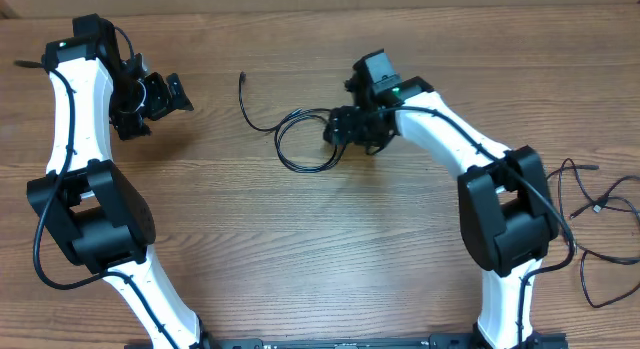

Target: Untangle cables

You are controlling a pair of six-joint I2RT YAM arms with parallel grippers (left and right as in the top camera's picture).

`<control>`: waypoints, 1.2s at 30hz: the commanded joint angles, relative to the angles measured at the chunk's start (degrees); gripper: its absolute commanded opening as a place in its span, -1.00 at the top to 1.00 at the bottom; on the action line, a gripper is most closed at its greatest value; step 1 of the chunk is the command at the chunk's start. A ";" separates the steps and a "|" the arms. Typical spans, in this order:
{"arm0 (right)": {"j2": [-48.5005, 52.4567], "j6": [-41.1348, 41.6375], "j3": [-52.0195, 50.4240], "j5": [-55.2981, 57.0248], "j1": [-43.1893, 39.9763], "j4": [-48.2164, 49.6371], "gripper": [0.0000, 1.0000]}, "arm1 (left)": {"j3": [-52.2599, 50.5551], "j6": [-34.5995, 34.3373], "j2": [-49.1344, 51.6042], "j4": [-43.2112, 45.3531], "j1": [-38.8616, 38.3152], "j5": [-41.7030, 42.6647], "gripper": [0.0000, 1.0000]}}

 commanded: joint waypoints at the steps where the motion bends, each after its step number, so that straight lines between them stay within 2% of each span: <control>1: 0.63 -0.31 -1.05 7.61 2.82 2.93 -0.35 | 0.96 1.14 -0.15 -0.09 -0.26 -0.50 -0.99; 6: 2.80 -0.07 -1.20 14.88 3.69 6.29 -0.27 | 0.96 1.14 -0.15 -0.09 -0.26 -0.50 -0.99; 15: 3.04 0.09 -1.20 14.91 3.28 7.32 -0.18 | 0.96 1.14 -0.15 -0.09 -0.26 -0.50 -0.99; 17: 3.04 0.04 -1.20 14.93 3.28 7.91 0.00 | 0.96 1.11 -0.15 -0.09 -0.26 -0.50 -0.99; 19: 3.04 0.04 -1.20 14.91 3.28 7.65 0.81 | 0.96 1.14 -0.15 -0.11 -0.26 -0.50 -0.99; 20: 3.04 0.07 -1.20 14.86 3.28 7.13 0.93 | 0.96 1.14 -0.15 -0.09 -0.26 -0.50 -0.99; 24: 2.10 -0.37 -0.24 14.78 2.82 5.90 0.93 | 0.96 1.14 -0.15 -0.09 -0.26 -0.50 -1.00; 27: -1.77 -0.66 4.20 11.17 1.07 0.87 0.93 | 0.96 1.14 -0.15 -0.09 -0.26 -0.50 -0.99; 30: -6.75 -6.58 7.61 3.65 -0.46 -2.75 0.93 | 0.96 1.14 -0.15 -0.09 -0.26 -0.50 -0.99; 36: -9.07 -15.32 7.50 1.79 -0.48 -9.20 0.93 | 0.96 1.14 -0.15 -0.09 -0.26 -0.50 -0.99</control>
